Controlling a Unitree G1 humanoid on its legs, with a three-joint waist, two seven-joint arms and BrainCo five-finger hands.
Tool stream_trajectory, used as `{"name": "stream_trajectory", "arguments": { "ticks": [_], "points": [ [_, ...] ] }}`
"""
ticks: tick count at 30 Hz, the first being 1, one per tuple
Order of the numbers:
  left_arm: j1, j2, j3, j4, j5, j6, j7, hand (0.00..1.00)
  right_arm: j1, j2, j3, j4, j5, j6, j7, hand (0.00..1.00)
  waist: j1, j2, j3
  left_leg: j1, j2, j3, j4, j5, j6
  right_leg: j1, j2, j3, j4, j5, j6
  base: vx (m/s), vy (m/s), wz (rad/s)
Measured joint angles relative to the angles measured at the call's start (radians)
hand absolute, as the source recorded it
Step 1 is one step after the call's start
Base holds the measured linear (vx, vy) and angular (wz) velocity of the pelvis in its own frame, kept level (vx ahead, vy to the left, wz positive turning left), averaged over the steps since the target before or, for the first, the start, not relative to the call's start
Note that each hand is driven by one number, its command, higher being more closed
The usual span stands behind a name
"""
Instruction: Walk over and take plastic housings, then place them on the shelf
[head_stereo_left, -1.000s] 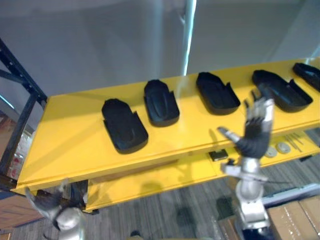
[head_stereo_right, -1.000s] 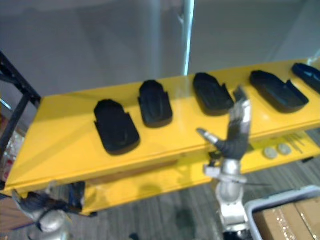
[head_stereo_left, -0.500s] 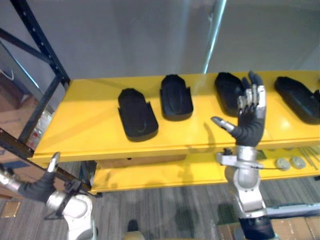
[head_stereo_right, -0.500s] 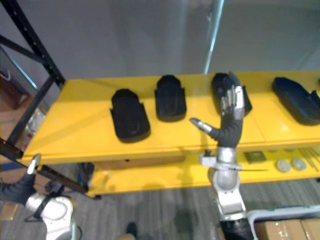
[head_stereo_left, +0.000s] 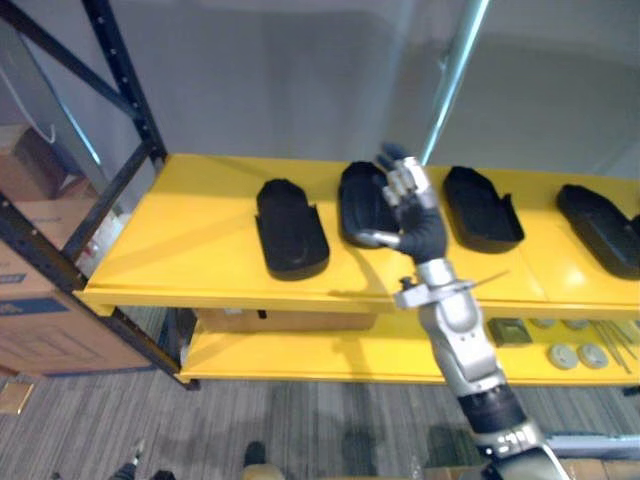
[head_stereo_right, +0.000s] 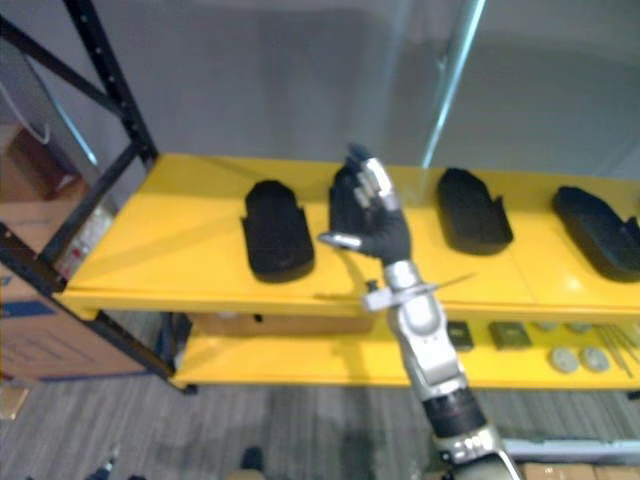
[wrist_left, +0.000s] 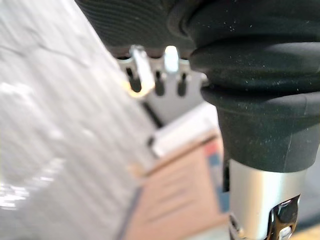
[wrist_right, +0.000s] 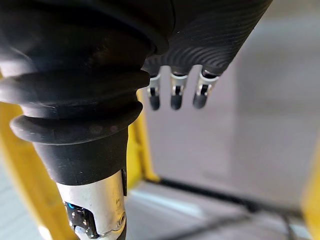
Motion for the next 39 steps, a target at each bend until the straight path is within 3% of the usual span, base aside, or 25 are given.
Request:
{"name": "stream_trajectory", "arguments": {
  "ticks": [3,4,6,8,9,12,17,23,27,39],
  "points": [
    [-0.001,0.016,-0.013,0.122,-0.051,0.054,-0.162,0.0,-0.036,0.021,0.036,0.082,-0.012,0.042,-0.002,0.0,0.011,-0.008,0.003,0.0,0.008,0.0,0.0,-0.001,0.005,0.002,0.008,0.002,-0.005,-0.001,0.0,-0.05,-0.023,0.0],
    [0.0,0.02,-0.021,0.145,-0.068,0.071,-0.191,0.0,-0.042,0.028,0.043,0.099,-0.013,0.045,-0.004,0.0,0.014,-0.01,0.004,0.0,0.01,0.0,0.0,-0.001,0.005,0.002,0.01,0.003,-0.005,-0.001,0.0,-0.04,-0.026,-0.05],
    [-0.008,0.042,-0.049,0.22,-0.107,0.149,-0.339,0.0,-0.066,0.066,0.042,0.206,-0.05,0.05,-0.03,0.0,0.018,-0.017,0.014,0.005,0.014,0.002,0.0,-0.005,0.0,0.007,0.016,0.004,-0.007,-0.001,0.0,0.0,0.0,0.0],
    [-0.013,0.046,-0.054,0.24,-0.107,0.187,-0.415,0.0,-0.073,0.086,0.043,0.278,-0.07,0.052,-0.047,0.0,0.021,-0.026,0.014,0.005,0.014,0.003,0.0,-0.005,0.0,0.007,0.015,0.004,-0.007,-0.001,0.0,0.0,0.0,0.0],
    [-0.021,0.051,-0.091,0.249,-0.111,0.192,-0.48,0.0,-0.08,0.109,0.044,0.326,-0.09,0.053,-0.053,0.0,0.024,-0.028,0.02,0.004,0.013,0.006,0.0,-0.006,0.0,0.006,0.012,0.004,-0.007,-0.001,0.001,0.0,0.0,0.0],
    [-0.038,0.072,-0.173,0.251,-0.146,0.19,-0.564,0.0,-0.097,0.15,0.046,0.377,-0.139,0.056,-0.1,0.0,0.024,-0.011,0.034,0.004,0.005,0.01,0.0,-0.007,0.001,0.007,0.004,0.004,-0.009,-0.001,0.002,0.0,0.0,0.0],
    [-0.088,0.084,-0.251,0.243,-0.154,0.194,-0.611,0.0,-0.183,0.165,0.035,0.423,-0.24,0.088,-0.212,0.0,0.023,0.026,0.06,0.004,-0.012,0.011,0.0,-0.001,0.002,0.011,-0.011,-0.001,-0.011,0.007,0.016,0.02,-0.001,0.02],
    [-0.085,0.089,-0.283,0.232,-0.154,0.257,-0.645,0.0,-0.216,0.178,0.005,0.464,-0.316,0.11,-0.295,0.0,0.023,0.031,0.067,0.007,-0.017,0.008,0.0,0.0,0.001,0.029,-0.013,-0.023,-0.019,0.012,0.024,0.04,-0.021,0.09],
    [-0.086,0.089,-0.283,0.23,-0.153,0.268,-0.662,0.0,-0.232,0.178,-0.007,0.469,-0.327,0.109,-0.326,0.0,0.02,0.039,0.09,0.022,-0.016,0.013,0.0,0.0,0.001,0.045,-0.013,-0.024,-0.022,0.01,0.025,-0.02,-0.009,-0.02],
    [-0.09,0.095,-0.298,0.23,-0.153,0.271,-0.69,0.0,-0.232,0.181,-0.005,0.469,-0.33,0.109,-0.28,0.0,0.017,0.053,0.103,0.02,-0.028,0.021,0.0,-0.006,0.008,0.044,-0.028,-0.024,-0.026,0.009,0.028,-0.01,-0.005,0.0]
  ]
}}
